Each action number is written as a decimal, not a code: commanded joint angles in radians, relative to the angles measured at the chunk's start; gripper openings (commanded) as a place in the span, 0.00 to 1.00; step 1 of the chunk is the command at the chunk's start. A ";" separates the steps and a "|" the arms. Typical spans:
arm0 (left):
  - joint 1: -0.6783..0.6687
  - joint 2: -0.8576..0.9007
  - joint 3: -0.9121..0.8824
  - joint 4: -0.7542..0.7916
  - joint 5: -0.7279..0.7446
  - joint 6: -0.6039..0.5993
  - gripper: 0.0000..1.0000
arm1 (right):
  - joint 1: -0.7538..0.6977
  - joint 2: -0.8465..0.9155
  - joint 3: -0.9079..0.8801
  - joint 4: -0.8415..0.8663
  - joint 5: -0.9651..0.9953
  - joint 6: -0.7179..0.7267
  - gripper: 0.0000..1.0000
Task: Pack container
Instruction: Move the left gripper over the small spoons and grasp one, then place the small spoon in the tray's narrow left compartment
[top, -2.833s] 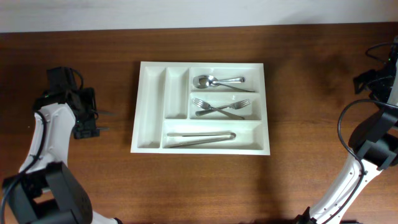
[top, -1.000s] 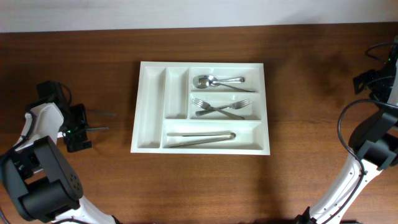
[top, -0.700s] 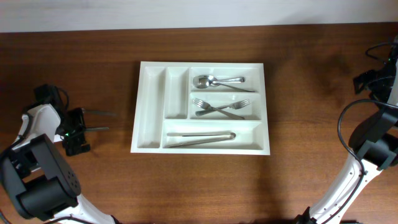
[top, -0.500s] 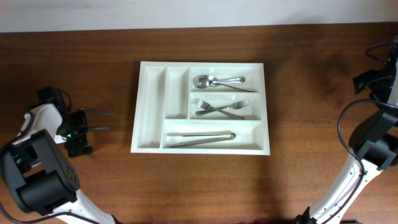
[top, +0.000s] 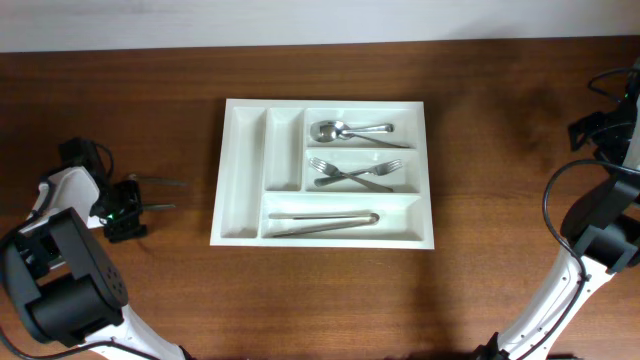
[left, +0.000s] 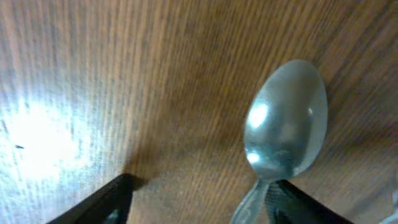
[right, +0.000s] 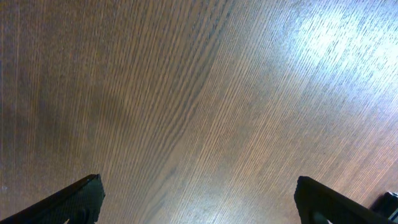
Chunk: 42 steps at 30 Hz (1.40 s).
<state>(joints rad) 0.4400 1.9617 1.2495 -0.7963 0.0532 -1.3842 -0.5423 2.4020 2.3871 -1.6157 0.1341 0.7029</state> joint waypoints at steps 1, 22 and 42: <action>0.003 0.034 -0.005 0.024 0.022 0.009 0.53 | 0.004 -0.044 0.007 0.000 0.009 0.000 0.99; -0.009 0.026 0.052 0.081 0.109 0.203 0.02 | 0.004 -0.044 0.007 0.000 0.010 0.000 0.99; -0.453 -0.209 0.212 0.020 0.194 0.435 0.02 | 0.004 -0.044 0.007 0.000 0.009 0.000 0.99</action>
<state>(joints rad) 0.0814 1.7660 1.4509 -0.7746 0.2584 -1.0985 -0.5423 2.4020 2.3871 -1.6161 0.1341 0.7029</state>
